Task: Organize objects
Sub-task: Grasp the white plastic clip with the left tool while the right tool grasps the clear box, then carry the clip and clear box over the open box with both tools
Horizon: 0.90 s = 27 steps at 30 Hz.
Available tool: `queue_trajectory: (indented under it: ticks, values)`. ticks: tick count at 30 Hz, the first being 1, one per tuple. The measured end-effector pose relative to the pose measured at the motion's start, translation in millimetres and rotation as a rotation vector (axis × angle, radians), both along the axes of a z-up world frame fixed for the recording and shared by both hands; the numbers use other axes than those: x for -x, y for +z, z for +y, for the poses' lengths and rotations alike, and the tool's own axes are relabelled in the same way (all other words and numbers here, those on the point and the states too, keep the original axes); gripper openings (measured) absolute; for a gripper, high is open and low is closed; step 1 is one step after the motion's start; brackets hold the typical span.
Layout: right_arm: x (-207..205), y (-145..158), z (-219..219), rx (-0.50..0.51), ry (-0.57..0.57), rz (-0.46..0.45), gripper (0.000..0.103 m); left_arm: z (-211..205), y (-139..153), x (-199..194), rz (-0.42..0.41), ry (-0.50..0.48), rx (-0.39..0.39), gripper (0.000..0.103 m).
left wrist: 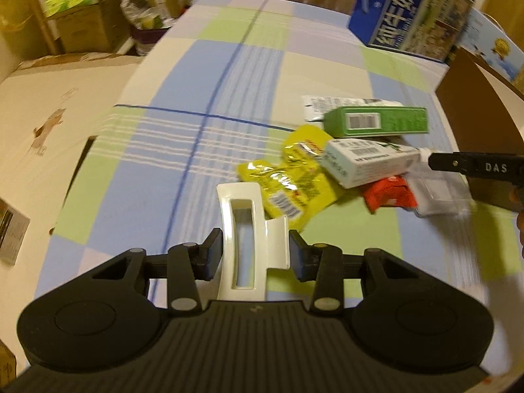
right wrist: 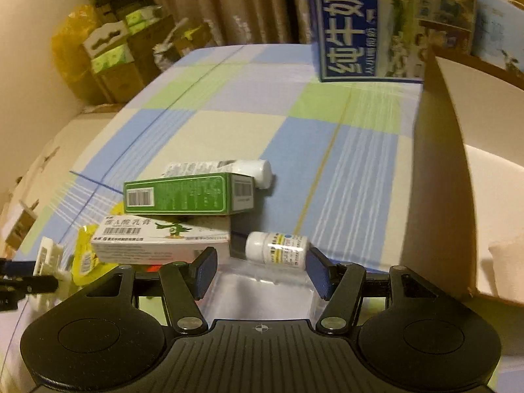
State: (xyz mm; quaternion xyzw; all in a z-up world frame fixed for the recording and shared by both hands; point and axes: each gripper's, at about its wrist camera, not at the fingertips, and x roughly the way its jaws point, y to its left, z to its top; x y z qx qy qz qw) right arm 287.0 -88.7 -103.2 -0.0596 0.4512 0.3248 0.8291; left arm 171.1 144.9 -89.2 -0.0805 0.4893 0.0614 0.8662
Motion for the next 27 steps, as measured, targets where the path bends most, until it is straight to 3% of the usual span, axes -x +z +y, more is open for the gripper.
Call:
queue_trajectory:
  ticks: [9, 17, 27]
  values:
    - [19, -5, -11, -0.002, 0.081, 0.137, 0.057, 8, 0, 11, 0.015, 0.037, 0.004, 0.037]
    - [58, -7, 6, 0.094, 0.165, 0.076, 0.057, 6, -1, 14, 0.028, 0.029, 0.013, 0.037]
    - [65, -17, 22, 0.187, 0.151, 0.022, 0.054, -4, -1, 18, 0.028, 0.012, 0.024, 0.037]
